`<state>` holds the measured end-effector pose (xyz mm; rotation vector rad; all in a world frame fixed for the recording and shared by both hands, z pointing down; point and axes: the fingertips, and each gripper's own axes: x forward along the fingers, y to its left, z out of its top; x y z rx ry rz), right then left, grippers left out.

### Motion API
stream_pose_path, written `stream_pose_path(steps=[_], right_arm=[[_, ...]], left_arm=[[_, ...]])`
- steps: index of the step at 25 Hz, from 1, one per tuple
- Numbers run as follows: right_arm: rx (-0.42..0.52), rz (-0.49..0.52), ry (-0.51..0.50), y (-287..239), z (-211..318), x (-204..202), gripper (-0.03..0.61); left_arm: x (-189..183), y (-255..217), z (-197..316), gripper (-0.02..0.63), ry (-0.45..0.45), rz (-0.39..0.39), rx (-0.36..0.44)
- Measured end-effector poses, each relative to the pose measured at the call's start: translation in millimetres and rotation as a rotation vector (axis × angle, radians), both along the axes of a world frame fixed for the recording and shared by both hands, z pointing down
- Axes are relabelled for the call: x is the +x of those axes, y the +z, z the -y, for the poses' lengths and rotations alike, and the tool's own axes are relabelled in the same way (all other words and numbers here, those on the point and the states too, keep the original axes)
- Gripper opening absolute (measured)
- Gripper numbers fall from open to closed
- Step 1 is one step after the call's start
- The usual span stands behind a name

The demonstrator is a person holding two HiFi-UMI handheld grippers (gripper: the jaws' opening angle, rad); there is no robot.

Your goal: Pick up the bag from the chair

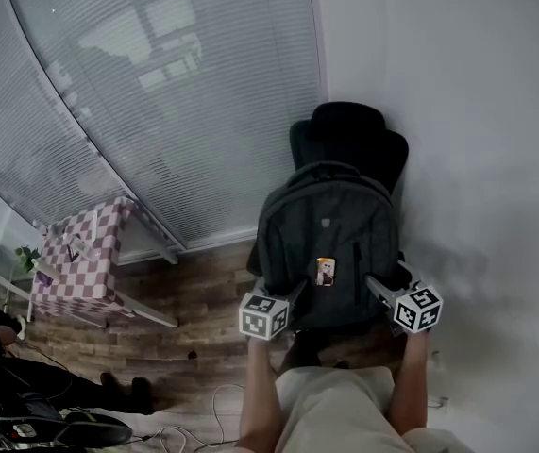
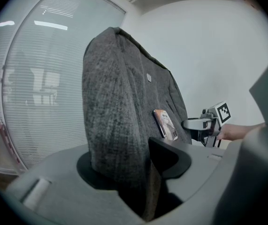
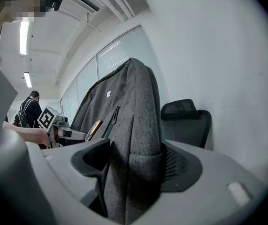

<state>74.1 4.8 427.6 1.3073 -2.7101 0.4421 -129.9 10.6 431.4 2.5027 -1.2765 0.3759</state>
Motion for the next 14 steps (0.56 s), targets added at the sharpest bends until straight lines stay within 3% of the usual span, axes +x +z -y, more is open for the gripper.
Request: stream_pose_path(steps=[14], right_arm=[[-0.006, 0.019, -0.005, 0.7, 3.5, -0.5, 0.328]], left_arm=[[-1.2, -4.2, 3.4, 0.22, 0.011, 0.018, 0.003]])
